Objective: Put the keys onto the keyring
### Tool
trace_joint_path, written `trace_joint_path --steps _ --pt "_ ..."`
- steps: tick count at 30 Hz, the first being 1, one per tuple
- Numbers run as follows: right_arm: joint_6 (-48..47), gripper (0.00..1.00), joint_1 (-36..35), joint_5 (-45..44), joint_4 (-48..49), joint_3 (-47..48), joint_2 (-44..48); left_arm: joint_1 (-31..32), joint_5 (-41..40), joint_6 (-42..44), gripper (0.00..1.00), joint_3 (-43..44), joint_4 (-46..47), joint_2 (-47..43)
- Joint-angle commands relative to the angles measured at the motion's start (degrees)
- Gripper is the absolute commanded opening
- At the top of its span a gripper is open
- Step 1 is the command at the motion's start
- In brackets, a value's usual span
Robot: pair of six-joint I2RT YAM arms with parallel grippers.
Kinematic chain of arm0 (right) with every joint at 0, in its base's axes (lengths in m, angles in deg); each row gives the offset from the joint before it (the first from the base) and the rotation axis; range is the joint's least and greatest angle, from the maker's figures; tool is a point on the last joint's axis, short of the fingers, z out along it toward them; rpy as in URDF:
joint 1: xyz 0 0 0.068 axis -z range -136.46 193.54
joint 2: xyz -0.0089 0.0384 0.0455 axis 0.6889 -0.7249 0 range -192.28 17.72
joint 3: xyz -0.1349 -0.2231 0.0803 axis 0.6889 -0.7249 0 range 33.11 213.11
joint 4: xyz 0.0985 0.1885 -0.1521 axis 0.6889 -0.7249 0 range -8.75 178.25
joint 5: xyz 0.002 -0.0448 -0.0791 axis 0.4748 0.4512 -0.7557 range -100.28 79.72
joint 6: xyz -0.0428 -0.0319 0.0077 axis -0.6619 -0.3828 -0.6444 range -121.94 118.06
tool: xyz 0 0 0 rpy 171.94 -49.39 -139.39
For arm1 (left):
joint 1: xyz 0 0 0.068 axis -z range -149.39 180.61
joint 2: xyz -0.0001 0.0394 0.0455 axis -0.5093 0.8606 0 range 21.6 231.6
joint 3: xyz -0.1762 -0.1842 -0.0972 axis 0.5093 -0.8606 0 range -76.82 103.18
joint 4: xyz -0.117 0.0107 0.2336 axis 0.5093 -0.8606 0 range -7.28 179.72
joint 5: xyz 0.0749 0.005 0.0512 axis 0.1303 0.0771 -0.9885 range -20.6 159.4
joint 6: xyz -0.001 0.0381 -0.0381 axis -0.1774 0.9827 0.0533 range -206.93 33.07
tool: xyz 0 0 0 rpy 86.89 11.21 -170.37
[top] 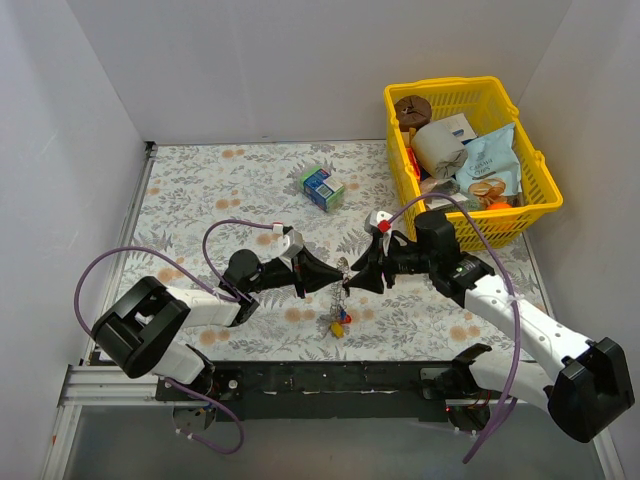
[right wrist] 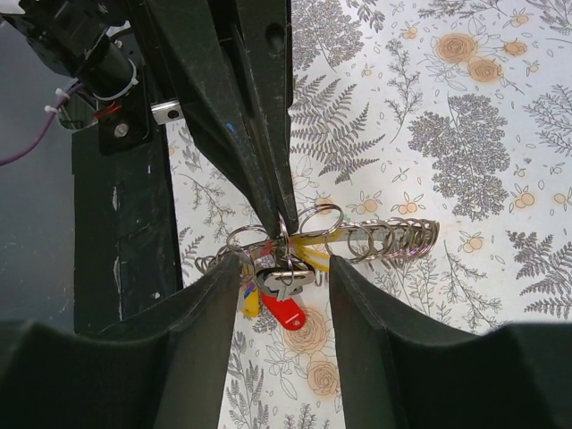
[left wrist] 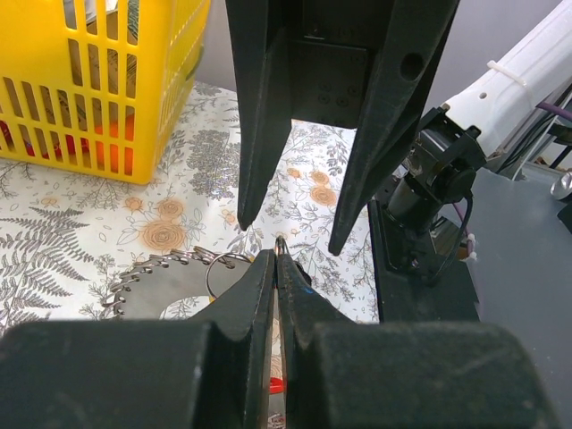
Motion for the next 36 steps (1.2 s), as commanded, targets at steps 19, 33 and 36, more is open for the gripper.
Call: trace_joint_path --steps 19,33,36 --pt "0.3 0.13 0.2 2.3 2.8 -0.4 -2.4 0.3 1.1 -1.5 0.0 1.1 3.1 -2.9" --pt "0.5 0.01 0.2 3.1 2.4 -0.2 -5.0 0.3 2.7 -3.1 0.0 2.0 3.6 -4.9" --pt "0.4 0.01 0.2 3.6 2.5 -0.2 -5.4 0.3 3.0 -3.9 0.0 2.2 4.7 -4.7"
